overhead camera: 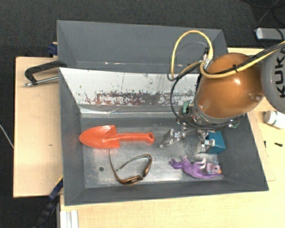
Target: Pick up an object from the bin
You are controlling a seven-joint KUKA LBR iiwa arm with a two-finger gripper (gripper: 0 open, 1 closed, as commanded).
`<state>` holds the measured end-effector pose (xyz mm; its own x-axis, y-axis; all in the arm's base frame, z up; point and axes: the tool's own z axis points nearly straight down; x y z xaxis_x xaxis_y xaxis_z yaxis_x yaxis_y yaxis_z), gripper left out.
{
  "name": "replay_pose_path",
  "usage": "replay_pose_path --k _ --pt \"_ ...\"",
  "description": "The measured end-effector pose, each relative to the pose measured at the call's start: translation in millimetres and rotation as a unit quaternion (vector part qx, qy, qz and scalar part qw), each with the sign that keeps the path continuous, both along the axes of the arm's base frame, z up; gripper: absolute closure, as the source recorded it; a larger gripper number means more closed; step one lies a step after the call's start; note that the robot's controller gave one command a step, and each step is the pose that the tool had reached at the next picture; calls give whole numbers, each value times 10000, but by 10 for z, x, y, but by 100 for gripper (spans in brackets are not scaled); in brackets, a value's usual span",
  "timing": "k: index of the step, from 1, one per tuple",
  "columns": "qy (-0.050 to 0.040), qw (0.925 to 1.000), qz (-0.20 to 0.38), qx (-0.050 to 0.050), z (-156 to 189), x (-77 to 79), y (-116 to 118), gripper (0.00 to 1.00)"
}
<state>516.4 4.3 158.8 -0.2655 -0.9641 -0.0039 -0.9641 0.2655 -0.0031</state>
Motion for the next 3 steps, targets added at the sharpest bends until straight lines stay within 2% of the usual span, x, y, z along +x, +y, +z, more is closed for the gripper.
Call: replay_pose_path --k 1,2,3 --pt "-17 9994 340 -10 -485 1 285 0" --pt "-37 9974 721 -40 -874 30 500 100" --pt "-33 9972 747 -26 -841 12 463 100"
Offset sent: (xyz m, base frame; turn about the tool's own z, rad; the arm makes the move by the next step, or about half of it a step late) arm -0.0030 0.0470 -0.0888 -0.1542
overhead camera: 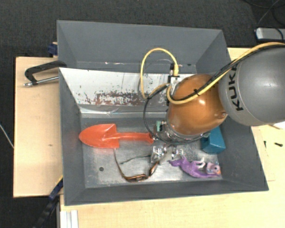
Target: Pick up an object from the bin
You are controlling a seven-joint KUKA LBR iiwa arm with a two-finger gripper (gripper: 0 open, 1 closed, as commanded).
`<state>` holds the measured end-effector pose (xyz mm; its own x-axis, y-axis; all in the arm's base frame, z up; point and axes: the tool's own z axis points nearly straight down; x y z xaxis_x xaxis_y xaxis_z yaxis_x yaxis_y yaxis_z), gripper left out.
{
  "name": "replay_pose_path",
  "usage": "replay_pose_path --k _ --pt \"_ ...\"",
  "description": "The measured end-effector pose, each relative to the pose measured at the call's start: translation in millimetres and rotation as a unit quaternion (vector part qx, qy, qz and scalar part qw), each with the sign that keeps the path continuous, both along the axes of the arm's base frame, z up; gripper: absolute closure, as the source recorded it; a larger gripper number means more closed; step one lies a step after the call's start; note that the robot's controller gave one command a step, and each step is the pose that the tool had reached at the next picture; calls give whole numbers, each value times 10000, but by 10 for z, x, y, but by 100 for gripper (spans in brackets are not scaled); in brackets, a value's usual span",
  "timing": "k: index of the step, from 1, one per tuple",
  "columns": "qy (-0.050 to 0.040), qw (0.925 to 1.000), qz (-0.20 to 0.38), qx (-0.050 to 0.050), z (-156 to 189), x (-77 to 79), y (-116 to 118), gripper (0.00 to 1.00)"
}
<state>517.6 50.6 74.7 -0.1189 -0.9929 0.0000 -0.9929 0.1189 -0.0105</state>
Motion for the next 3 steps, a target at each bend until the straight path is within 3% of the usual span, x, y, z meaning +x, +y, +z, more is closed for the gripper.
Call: replay_pose_path --k 1,2,3 --pt "70 9999 -106 19 400 51 146 100" --pt "34 9998 -175 34 825 -27 -66 100" --pt "33 9996 -273 30 907 283 412 100"
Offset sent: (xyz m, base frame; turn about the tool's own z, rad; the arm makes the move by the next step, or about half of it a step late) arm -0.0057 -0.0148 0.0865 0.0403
